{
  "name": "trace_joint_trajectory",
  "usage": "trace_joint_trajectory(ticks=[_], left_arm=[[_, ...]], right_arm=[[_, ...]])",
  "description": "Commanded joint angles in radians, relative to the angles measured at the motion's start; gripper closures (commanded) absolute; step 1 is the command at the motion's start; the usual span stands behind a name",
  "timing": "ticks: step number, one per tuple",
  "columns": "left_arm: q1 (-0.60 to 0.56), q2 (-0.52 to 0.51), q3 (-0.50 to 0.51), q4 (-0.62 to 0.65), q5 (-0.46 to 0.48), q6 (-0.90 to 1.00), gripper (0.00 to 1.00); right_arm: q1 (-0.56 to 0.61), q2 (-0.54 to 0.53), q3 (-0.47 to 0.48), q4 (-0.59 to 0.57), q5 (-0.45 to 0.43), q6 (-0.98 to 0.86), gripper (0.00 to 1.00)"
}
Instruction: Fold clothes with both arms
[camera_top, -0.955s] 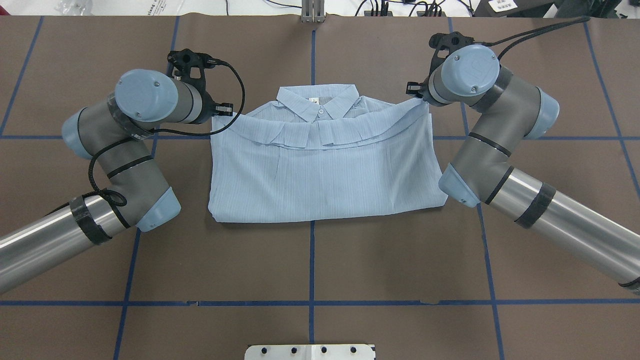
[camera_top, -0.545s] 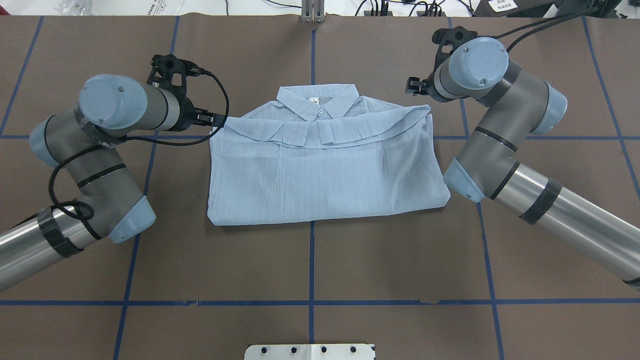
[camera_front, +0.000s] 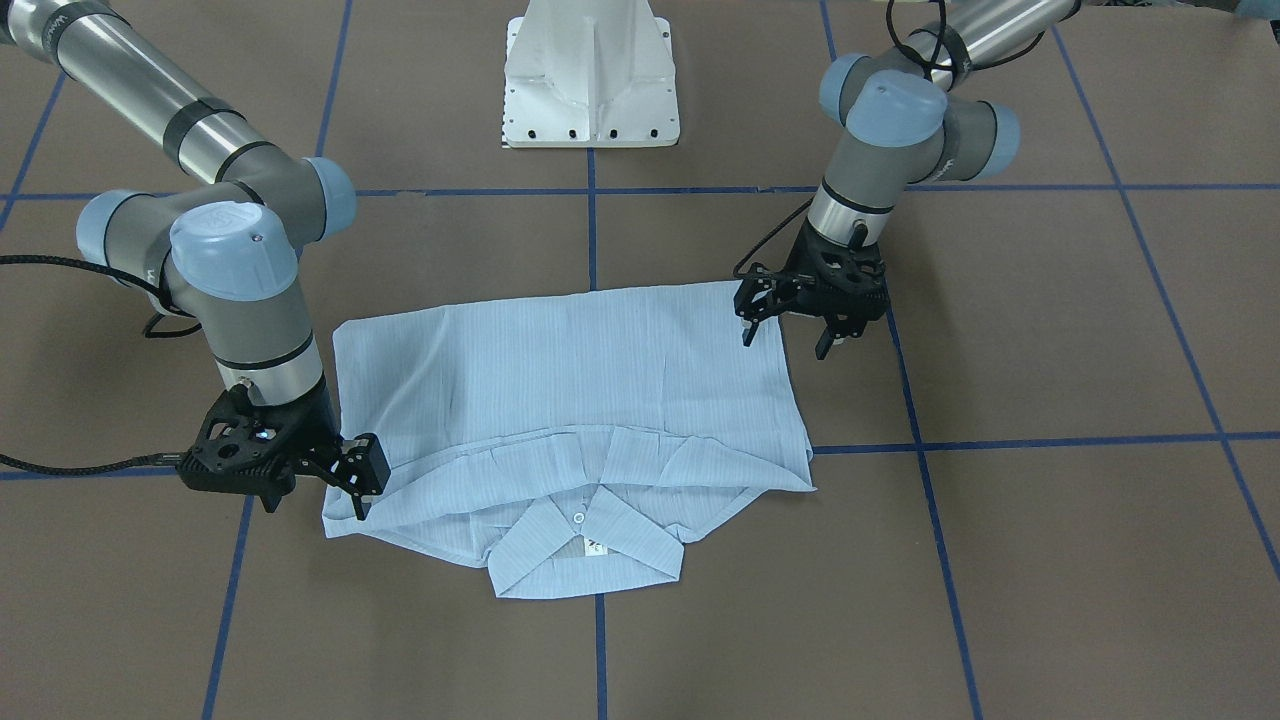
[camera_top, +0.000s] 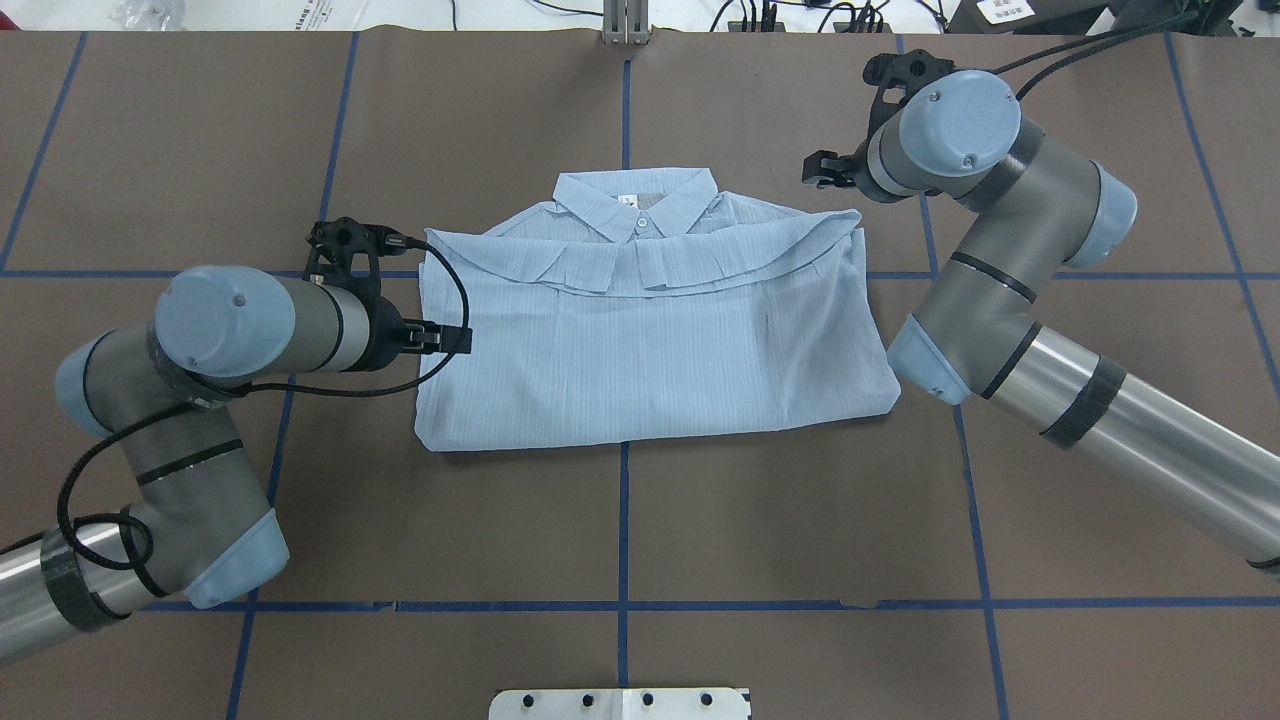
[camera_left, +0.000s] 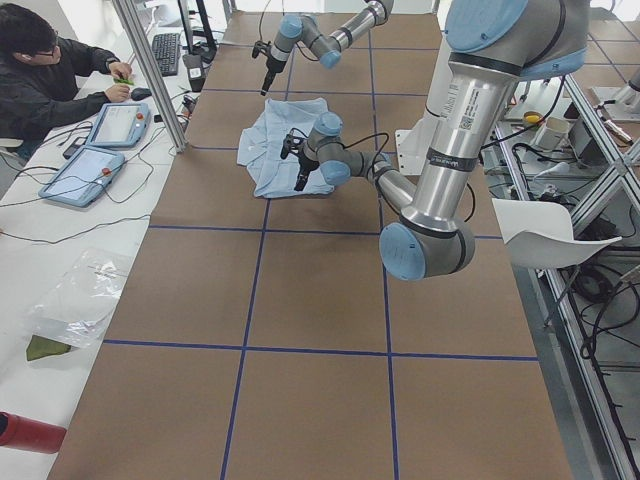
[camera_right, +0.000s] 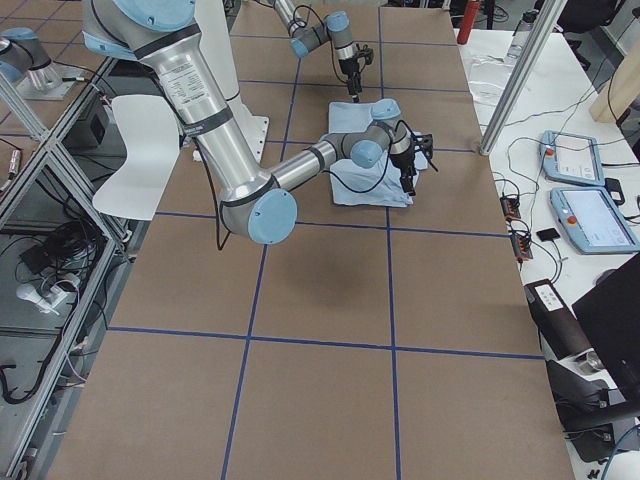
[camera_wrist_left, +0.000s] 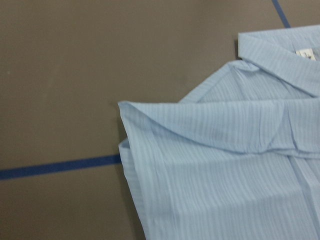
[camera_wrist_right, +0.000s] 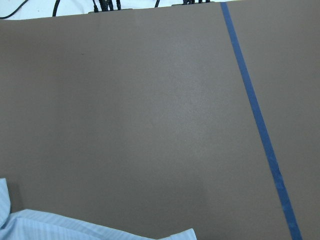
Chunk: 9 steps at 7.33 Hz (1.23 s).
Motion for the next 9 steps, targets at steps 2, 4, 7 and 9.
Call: trace_joint_trajectory(ticks=[2,4,7,9], left_arm=[[0.096,0.040,-0.023,0.001,0.046,-0.084,0.13],[0.128,0.041,-0.031,0.001,0.049,-0.097,0.35],[0.165,0.041,-0.052,0.003,0.053,-0.154,1.00],[0.164,0.053,-0.065,0.009,0.076,-0.147,1.00]], right_arm=[[0.000,-0.003,0.001,-0.001,-0.002,0.003,0.00],[-0.002,-0.002,0.001,-0.001,-0.003,0.006,0.00],[-0.002,-0.003,0.002,0.000,-0.003,0.008,0.00],[-0.002,-0.005,0.002,0.000,-0.003,0.009,0.00]])
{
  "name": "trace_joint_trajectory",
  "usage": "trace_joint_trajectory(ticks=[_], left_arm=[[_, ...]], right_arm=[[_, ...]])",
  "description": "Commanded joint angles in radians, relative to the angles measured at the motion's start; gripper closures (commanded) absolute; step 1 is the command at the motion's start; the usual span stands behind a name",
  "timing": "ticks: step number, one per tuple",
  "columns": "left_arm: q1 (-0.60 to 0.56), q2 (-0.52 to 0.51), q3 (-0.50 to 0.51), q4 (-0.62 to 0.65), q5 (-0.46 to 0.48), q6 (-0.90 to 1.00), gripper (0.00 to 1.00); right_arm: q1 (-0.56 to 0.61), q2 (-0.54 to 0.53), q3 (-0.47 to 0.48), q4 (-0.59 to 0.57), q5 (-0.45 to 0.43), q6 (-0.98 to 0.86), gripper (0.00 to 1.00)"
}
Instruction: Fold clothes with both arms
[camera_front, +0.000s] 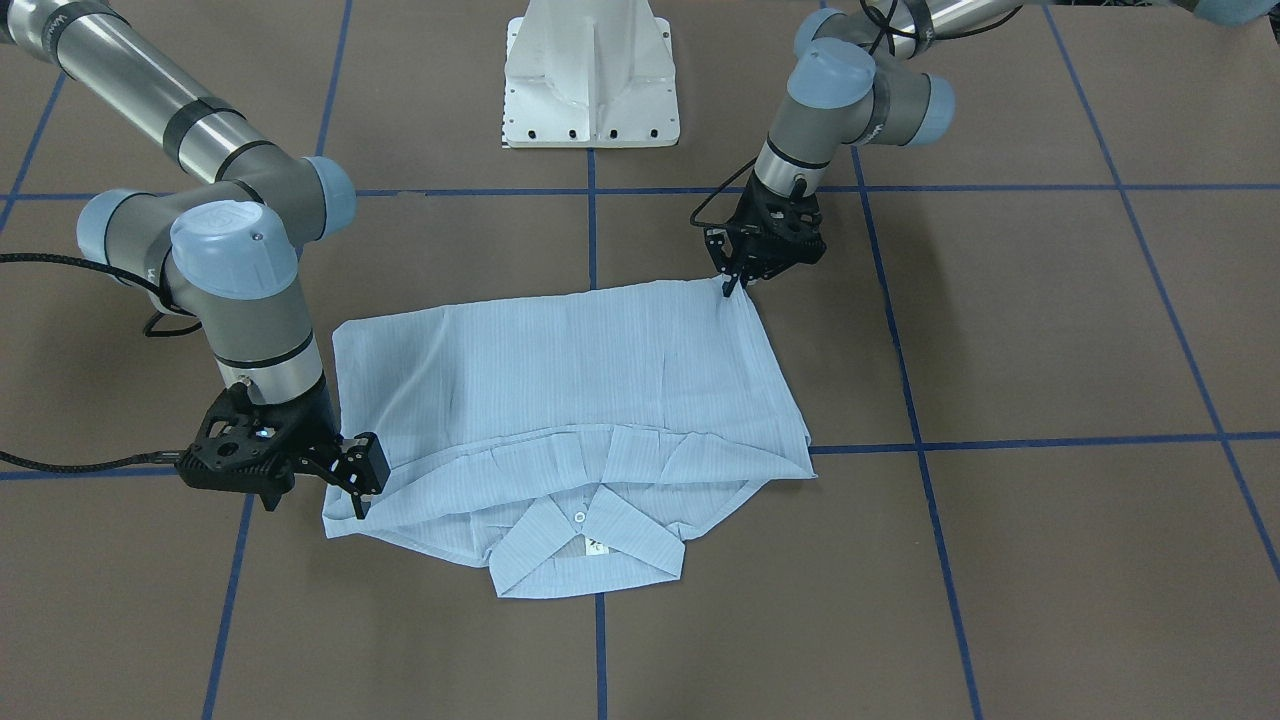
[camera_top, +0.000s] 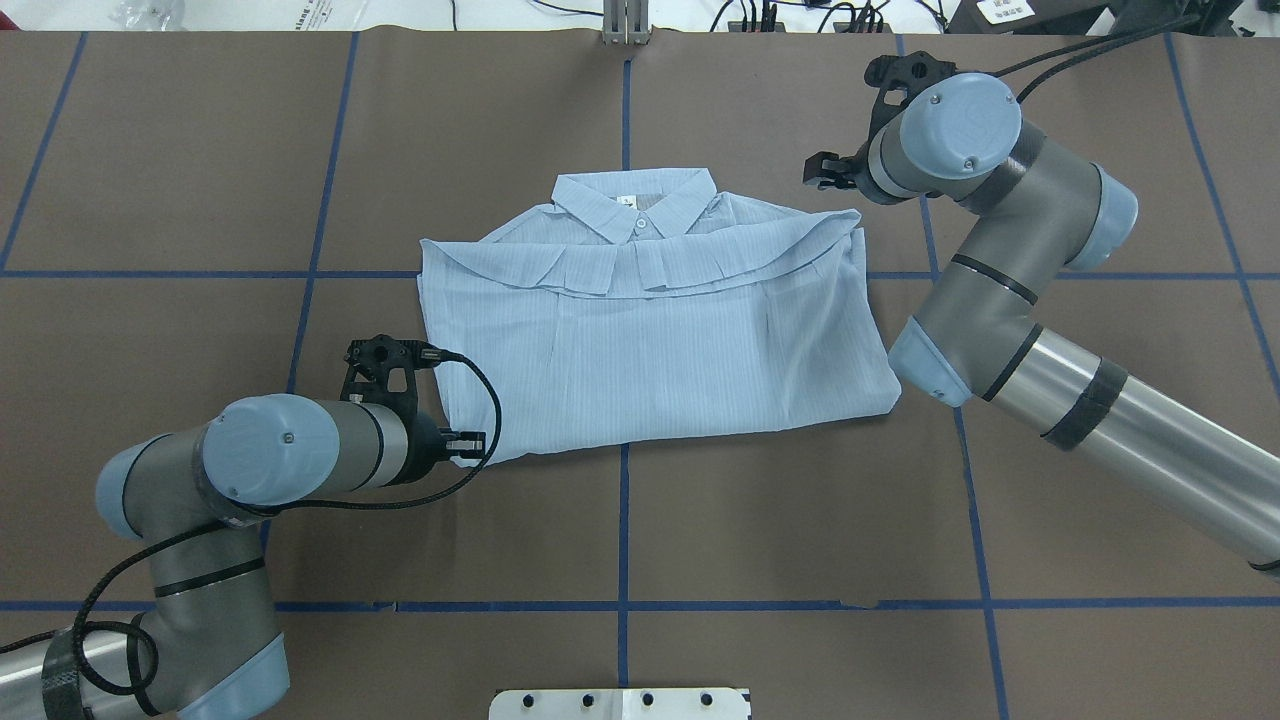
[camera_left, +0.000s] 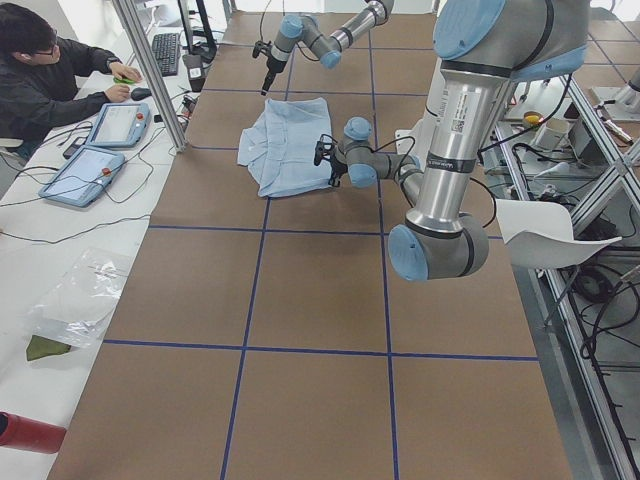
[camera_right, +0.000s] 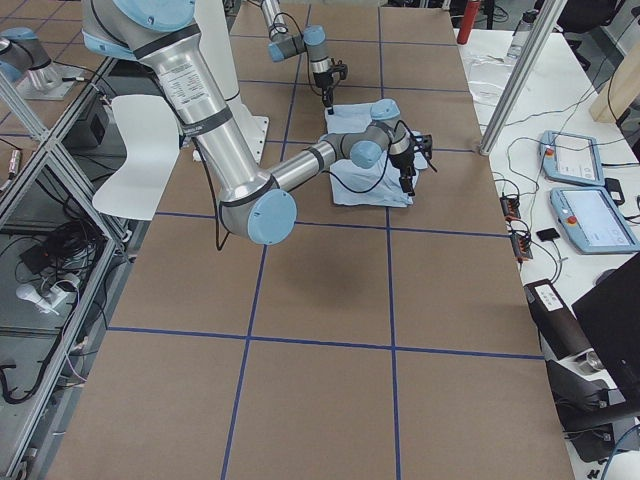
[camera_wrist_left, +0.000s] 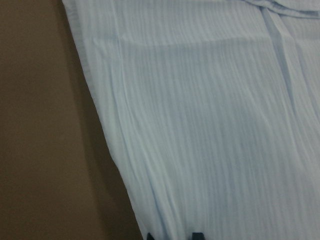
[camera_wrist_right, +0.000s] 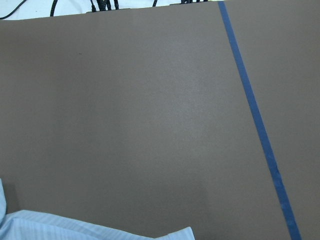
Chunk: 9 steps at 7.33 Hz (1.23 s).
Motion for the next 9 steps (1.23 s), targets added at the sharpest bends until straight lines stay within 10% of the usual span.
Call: trace_joint_trajectory(ticks=[1,5,9], left_arm=[[-0.016,0.014,-0.021,0.022,0.010,0.033,1.00],[-0.318,-0.107,0.191,0.038,0.011,0.347,1.00],[-0.461,-0.512,0.869,-0.226,0.014,0.372,1.00]], right_arm=[[-0.002,-0.001,0.000,0.000,0.000,0.003,0.00],[-0.006,0.002,0.009,0.000,-0.003,0.008,0.00],[-0.021,0.004,0.058,-0.001,-0.002,0.017,0.00]])
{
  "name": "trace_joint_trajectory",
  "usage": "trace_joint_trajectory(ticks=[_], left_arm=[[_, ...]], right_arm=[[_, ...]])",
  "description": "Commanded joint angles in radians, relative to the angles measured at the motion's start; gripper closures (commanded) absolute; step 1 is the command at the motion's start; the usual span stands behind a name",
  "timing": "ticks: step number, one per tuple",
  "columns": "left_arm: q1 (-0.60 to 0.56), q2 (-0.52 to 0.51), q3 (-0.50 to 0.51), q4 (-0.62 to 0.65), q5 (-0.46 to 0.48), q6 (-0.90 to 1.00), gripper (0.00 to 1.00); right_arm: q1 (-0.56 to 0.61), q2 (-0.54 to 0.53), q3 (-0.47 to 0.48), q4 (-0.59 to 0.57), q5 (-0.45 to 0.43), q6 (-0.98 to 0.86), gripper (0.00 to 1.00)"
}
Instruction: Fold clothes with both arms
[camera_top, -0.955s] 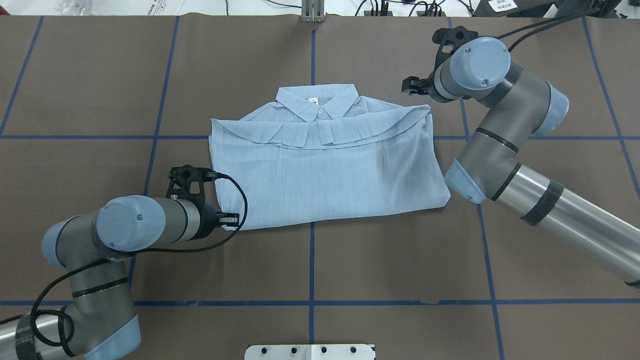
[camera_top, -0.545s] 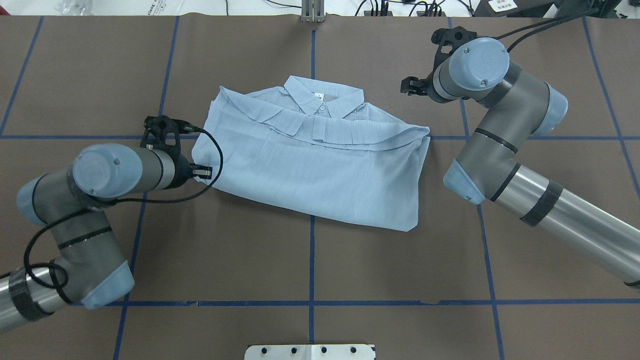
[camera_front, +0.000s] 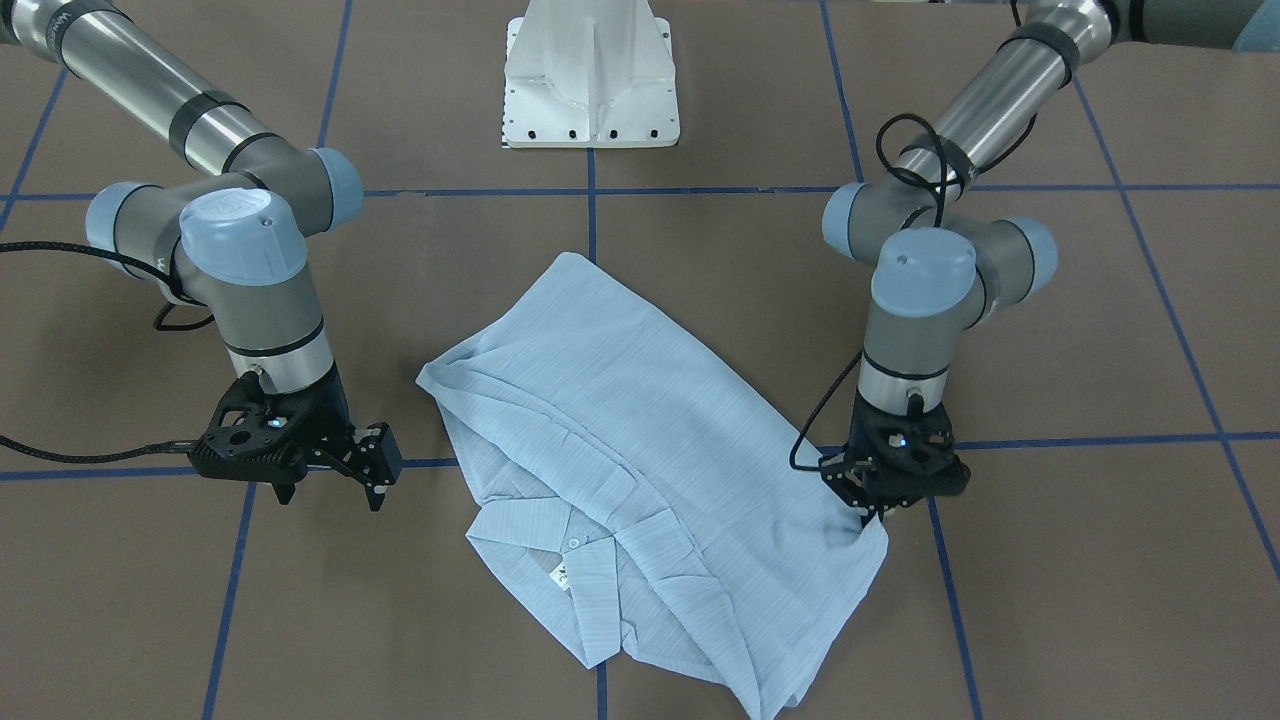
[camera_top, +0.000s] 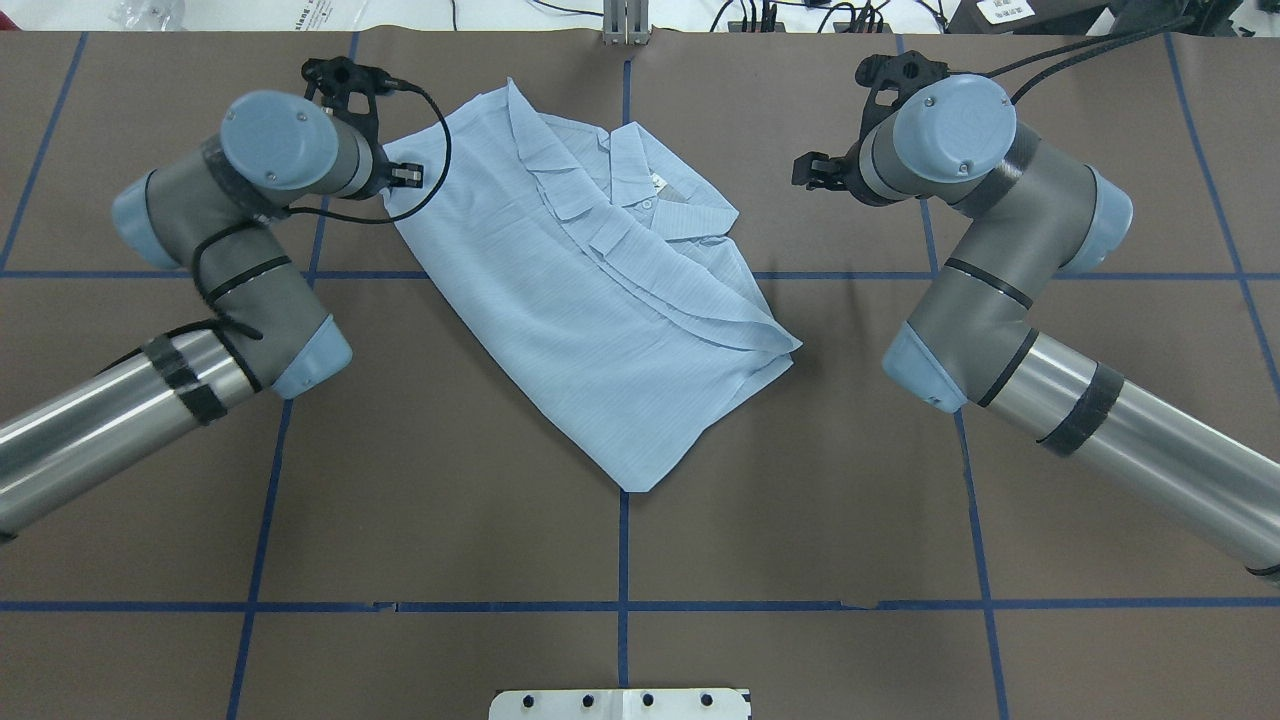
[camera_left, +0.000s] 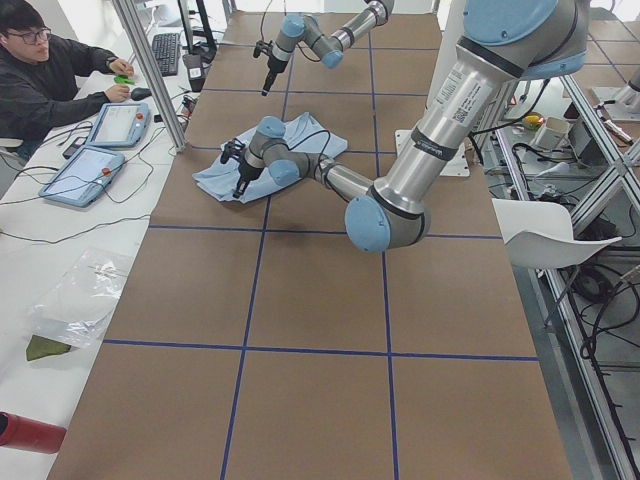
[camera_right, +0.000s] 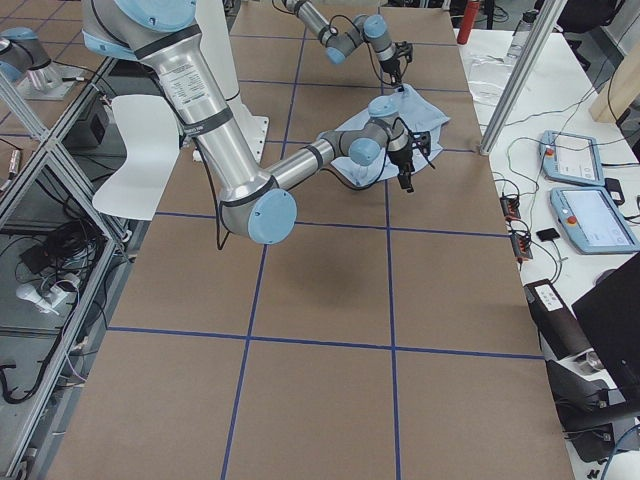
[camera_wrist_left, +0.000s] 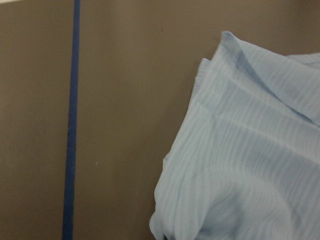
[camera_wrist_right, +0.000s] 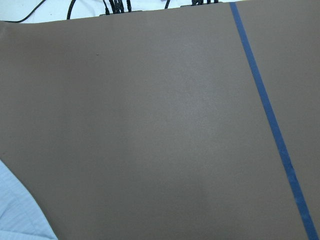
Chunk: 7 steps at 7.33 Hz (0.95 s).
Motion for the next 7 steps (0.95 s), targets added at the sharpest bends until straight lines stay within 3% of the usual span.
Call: trace_joint_trajectory(ticks=[1,2,3,5,7], left_arm=[[-0.046,-0.203,0.356,-0.226,-0.008,0.015,1.00],[-0.052,-0.215,0.356,-0.230,-0.025,0.013,1.00],[-0.074,-0.200,0.333,-0.237,-0.083,0.062,0.01],[-0.110,-0.030,0.104,-0.240,-0.228,0.125,0.00],[-0.111,0.056,-0.035,-0.230,-0.261,0.121,0.00]], right_arm=[[-0.018,0.000,0.038,-0.003,0.000,0.021,0.00],[-0.026,0.006,0.041,-0.001,0.000,0.048,0.00],[-0.032,0.009,0.052,-0.003,0.000,0.052,0.00],[-0.064,0.038,0.044,-0.021,-0.003,0.136,0.00],[-0.147,0.087,0.044,-0.091,-0.075,0.286,0.00]])
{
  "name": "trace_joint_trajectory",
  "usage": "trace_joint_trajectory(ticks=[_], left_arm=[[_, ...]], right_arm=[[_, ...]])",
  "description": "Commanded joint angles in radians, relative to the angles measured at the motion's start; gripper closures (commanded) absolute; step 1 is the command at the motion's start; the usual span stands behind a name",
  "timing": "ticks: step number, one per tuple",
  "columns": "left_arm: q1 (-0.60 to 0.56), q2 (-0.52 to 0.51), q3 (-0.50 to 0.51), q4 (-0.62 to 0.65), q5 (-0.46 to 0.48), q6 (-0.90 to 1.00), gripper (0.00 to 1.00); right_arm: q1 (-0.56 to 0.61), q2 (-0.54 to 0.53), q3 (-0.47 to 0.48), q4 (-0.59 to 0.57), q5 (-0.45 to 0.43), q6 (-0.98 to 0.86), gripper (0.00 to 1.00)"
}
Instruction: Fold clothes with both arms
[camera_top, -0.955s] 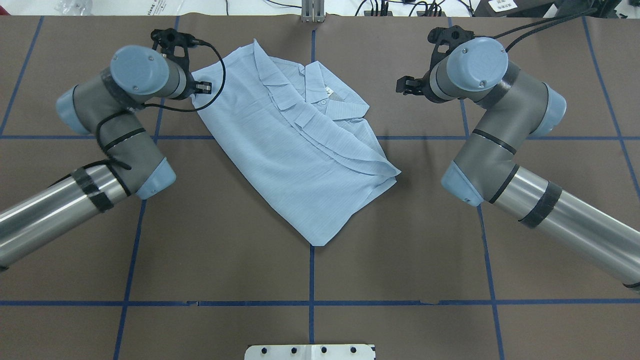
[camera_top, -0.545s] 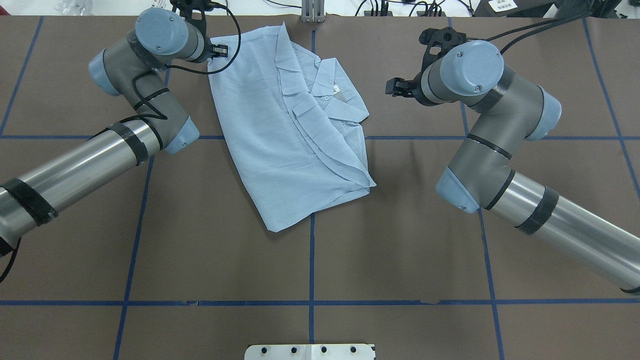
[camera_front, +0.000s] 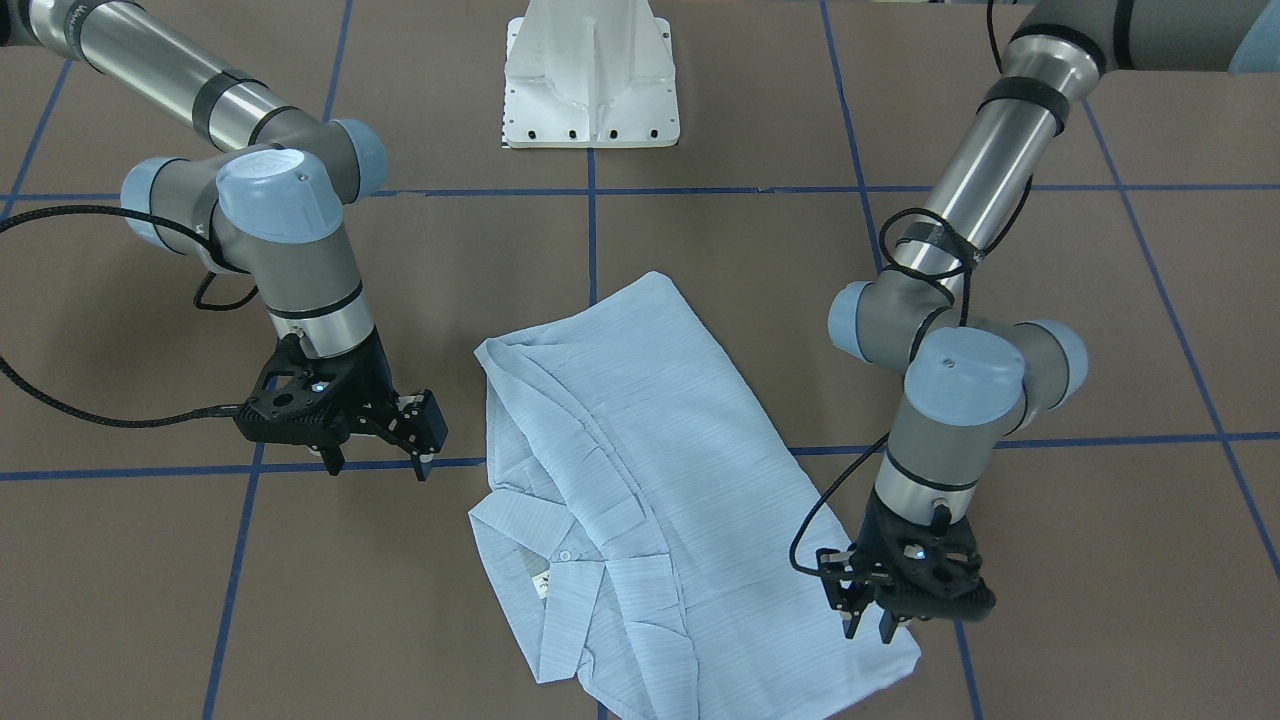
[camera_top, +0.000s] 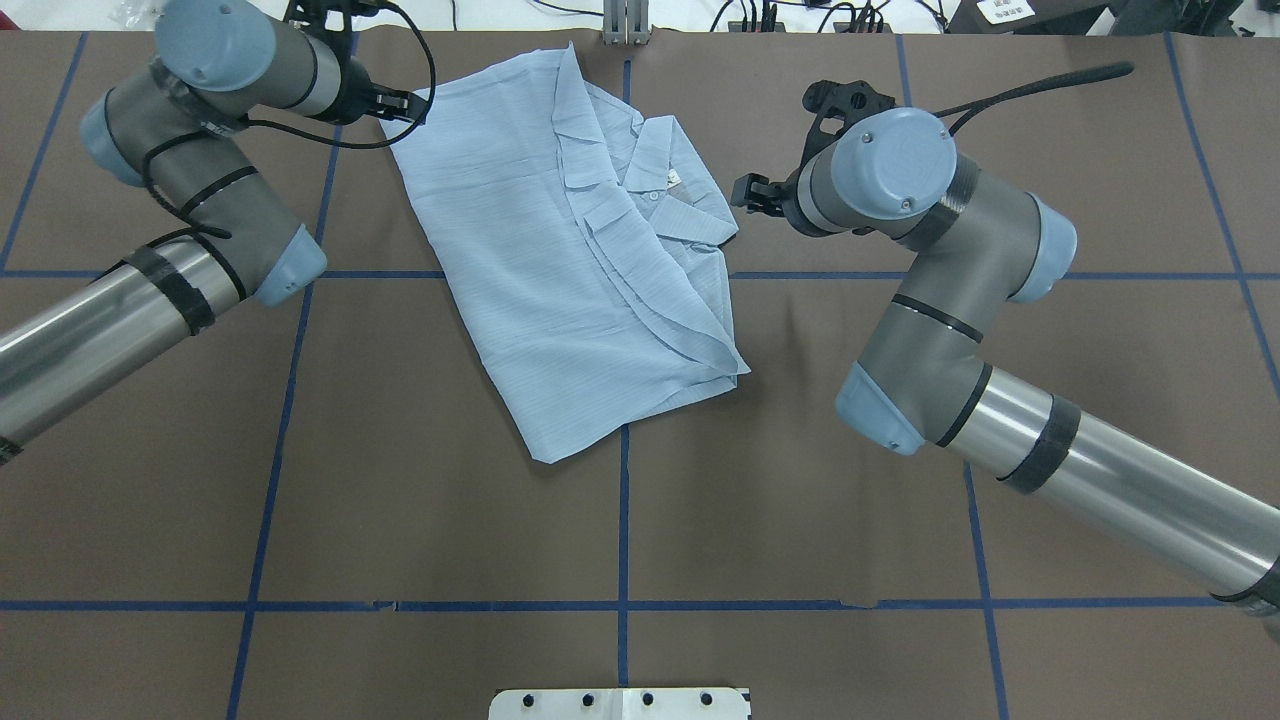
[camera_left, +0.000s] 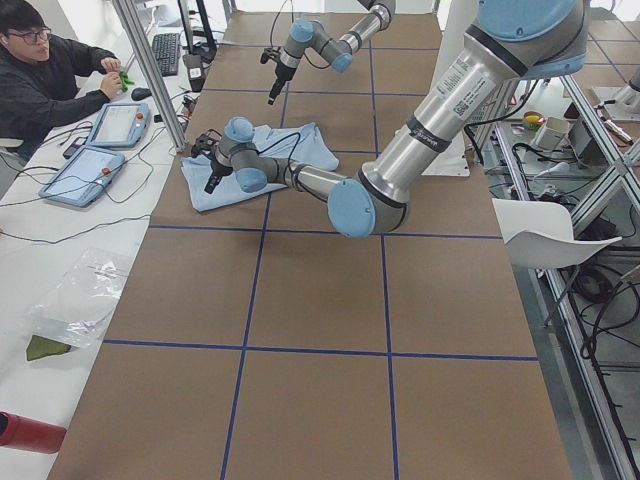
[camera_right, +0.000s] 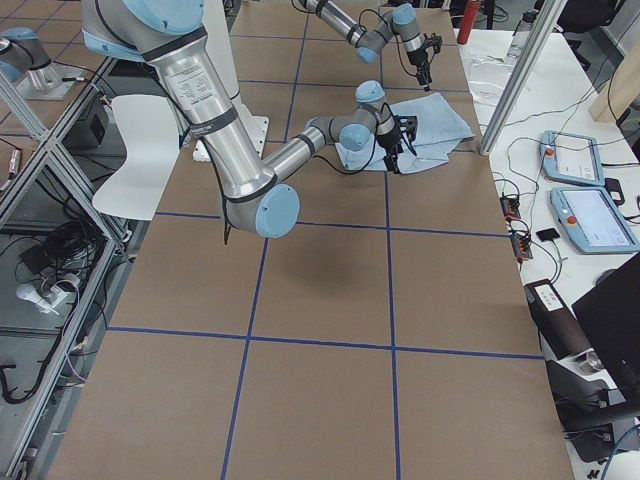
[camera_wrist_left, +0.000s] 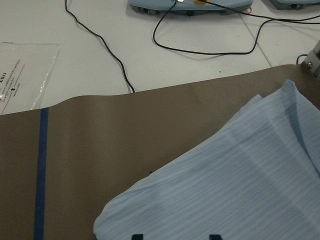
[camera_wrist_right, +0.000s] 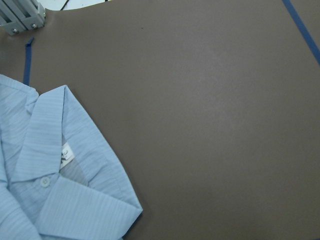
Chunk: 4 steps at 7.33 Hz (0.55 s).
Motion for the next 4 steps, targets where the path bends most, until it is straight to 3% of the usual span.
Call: trace_joint_trajectory(ticks=[1,4], left_arm=[[-0.002,0.060,-0.090,0.006,-0.023,-0.007,0.00],[0.001,0.083,-0.091,-0.001,-0.020,-0.010,0.00]], right_arm=[[-0.093,0.064,0.009,-0.102,-0.067,0.195,0.00],[-0.191,0.067,0.010,-0.154,-0.161,0.292,0.02]])
